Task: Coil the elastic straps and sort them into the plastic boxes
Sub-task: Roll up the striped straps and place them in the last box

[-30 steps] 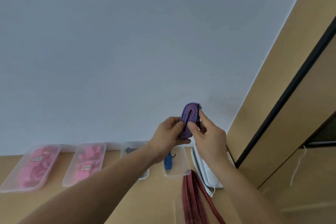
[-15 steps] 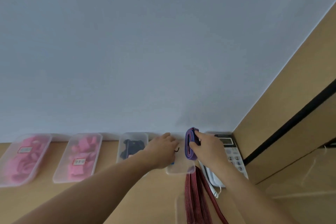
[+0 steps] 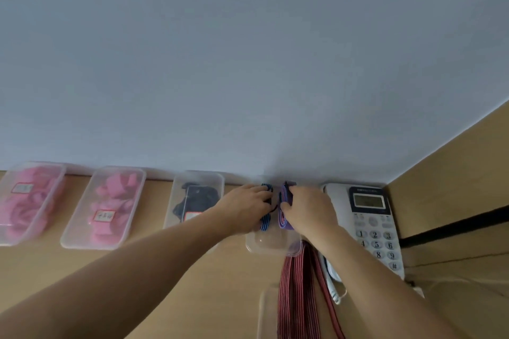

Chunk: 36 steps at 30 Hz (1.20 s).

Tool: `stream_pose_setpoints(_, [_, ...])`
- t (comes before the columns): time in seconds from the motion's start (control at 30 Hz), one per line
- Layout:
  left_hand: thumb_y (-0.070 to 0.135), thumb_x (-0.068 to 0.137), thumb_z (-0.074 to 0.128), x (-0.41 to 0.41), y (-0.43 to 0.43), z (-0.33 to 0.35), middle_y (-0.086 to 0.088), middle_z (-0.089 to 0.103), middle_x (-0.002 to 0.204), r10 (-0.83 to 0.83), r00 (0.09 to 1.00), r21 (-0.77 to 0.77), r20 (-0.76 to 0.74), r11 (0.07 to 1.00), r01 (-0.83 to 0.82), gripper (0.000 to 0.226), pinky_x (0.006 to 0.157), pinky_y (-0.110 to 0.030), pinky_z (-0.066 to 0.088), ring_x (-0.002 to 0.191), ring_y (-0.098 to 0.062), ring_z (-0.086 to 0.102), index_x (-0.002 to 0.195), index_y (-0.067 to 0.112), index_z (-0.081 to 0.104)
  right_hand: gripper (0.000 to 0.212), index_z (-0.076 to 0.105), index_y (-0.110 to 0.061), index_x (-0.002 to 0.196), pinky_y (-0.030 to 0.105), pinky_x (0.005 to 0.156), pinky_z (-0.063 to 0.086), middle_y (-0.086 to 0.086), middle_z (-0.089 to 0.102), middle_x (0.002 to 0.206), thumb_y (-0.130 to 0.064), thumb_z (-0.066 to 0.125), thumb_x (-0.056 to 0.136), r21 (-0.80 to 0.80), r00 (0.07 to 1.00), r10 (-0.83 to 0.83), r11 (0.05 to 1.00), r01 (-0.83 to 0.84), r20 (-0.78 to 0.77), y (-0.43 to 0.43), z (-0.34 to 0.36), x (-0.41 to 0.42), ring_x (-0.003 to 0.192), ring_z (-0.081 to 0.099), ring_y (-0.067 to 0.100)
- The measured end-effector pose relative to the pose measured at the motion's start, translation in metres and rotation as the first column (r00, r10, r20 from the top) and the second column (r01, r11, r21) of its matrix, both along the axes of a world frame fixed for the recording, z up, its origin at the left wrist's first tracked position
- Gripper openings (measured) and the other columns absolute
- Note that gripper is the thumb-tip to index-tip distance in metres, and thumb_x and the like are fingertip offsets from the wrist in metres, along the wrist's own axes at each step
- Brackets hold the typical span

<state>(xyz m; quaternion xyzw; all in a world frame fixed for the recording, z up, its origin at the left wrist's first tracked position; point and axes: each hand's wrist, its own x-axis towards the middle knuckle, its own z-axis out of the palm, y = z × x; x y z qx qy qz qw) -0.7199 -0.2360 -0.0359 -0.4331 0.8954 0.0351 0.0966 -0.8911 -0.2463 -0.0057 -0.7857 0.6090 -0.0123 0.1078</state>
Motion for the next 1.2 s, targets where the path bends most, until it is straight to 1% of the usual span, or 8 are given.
stream_pose_setpoints(0.33, [0.026,0.089,0.058,0.003,0.003,-0.006,-0.008,0.06,0.13,0.041,0.997,-0.02,-0.072,0.999,-0.043,0.033,0.111,-0.037,0.035,0.125,-0.026,0.052,0.115,0.012,0.07,0.012,0.063,-0.013,0.098,0.029,0.058,0.038,0.006,0.071,0.091,-0.019,0.06,0.089,0.028,0.986,0.06,0.998,-0.056,-0.155,-0.007,-0.01,0.021,0.083,0.068,0.026])
stream_pose_setpoints(0.43, [0.022,0.087,0.057,0.003,0.004,-0.007,-0.009,0.064,0.12,0.041,0.993,-0.028,-0.112,0.999,-0.044,0.027,0.109,-0.037,0.038,0.118,-0.027,0.056,0.106,0.009,0.072,0.015,0.065,-0.013,0.101,0.03,0.058,0.039,0.007,0.07,0.098,-0.016,0.055,0.091,0.072,0.986,0.091,0.994,-0.081,-0.142,-0.005,-0.02,0.024,0.086,0.067,0.026])
stream_pose_setpoints(0.53, [0.019,0.087,0.054,0.002,0.005,-0.009,-0.009,0.065,0.112,0.038,0.99,-0.039,-0.136,0.998,-0.044,0.025,0.106,-0.037,0.04,0.111,-0.027,0.058,0.102,0.009,0.072,0.019,0.065,-0.013,0.108,0.035,0.066,0.049,0.007,0.06,0.114,-0.017,0.06,0.09,0.088,0.997,0.061,0.995,-0.056,-0.056,-0.003,-0.025,0.021,0.09,0.065,0.028])
stream_pose_setpoints(0.73, [0.021,0.087,0.053,0.002,0.004,-0.012,-0.007,0.065,0.117,0.055,0.986,-0.02,-0.158,0.998,-0.059,0.029,0.106,-0.037,0.04,0.114,-0.026,0.057,0.107,0.01,0.071,0.023,0.058,-0.012,0.11,0.032,0.063,0.042,0.006,0.045,0.122,-0.019,0.063,0.089,0.056,0.996,0.089,0.994,-0.089,0.002,0.004,-0.027,0.012,0.086,0.063,0.027])
stream_pose_setpoints(0.83, [0.025,0.085,0.056,0.003,0.005,-0.01,-0.005,0.065,0.119,0.046,0.985,-0.026,-0.166,0.998,-0.051,0.029,0.103,-0.037,0.043,0.116,-0.025,0.056,0.107,0.012,0.071,0.035,0.056,-0.011,0.118,0.033,0.08,0.049,0.006,0.046,0.123,-0.029,0.063,0.088,0.07,0.985,0.173,0.983,-0.171,-0.017,0.01,-0.029,0.008,0.104,0.056,0.024])
stream_pose_setpoints(0.93, [0.031,0.081,0.057,0.005,0.008,-0.007,0.0,0.068,0.114,0.038,0.99,-0.111,-0.133,0.992,-0.053,0.028,0.093,-0.039,0.048,0.116,-0.026,0.056,0.1,0.016,0.073,0.042,0.057,-0.016,0.122,0.034,0.093,0.042,0.002,0.054,0.121,-0.038,0.064,0.086,-0.029,0.957,0.237,0.969,-0.245,-0.167,0.014,-0.027,0.003,0.112,0.049,0.023])
stream_pose_setpoints(1.1, [0.031,0.088,0.05,0.004,0.012,-0.007,0.0,0.058,0.135,0.102,0.983,-0.06,-0.154,0.992,-0.113,0.037,0.105,-0.037,0.039,0.129,-0.023,0.047,0.118,0.016,0.066,0.06,0.063,-0.016,0.127,0.04,0.089,0.047,-0.002,0.064,0.125,-0.039,0.079,0.074,-0.112,0.966,0.168,0.975,-0.192,-0.195,0.027,-0.028,-0.001,0.111,0.057,0.024])
stream_pose_setpoints(1.2, [0.035,0.091,0.051,0.005,0.016,-0.004,-0.001,0.049,0.145,0.124,0.982,-0.025,-0.145,0.991,-0.129,0.041,0.111,-0.037,0.032,0.138,-0.023,0.038,0.126,0.017,0.061,0.064,0.053,-0.016,0.139,0.042,0.097,0.043,-0.004,0.055,0.139,-0.038,0.071,0.082,-0.075,0.975,0.171,0.98,-0.182,-0.139,0.031,-0.027,-0.001,0.125,0.049,0.023])
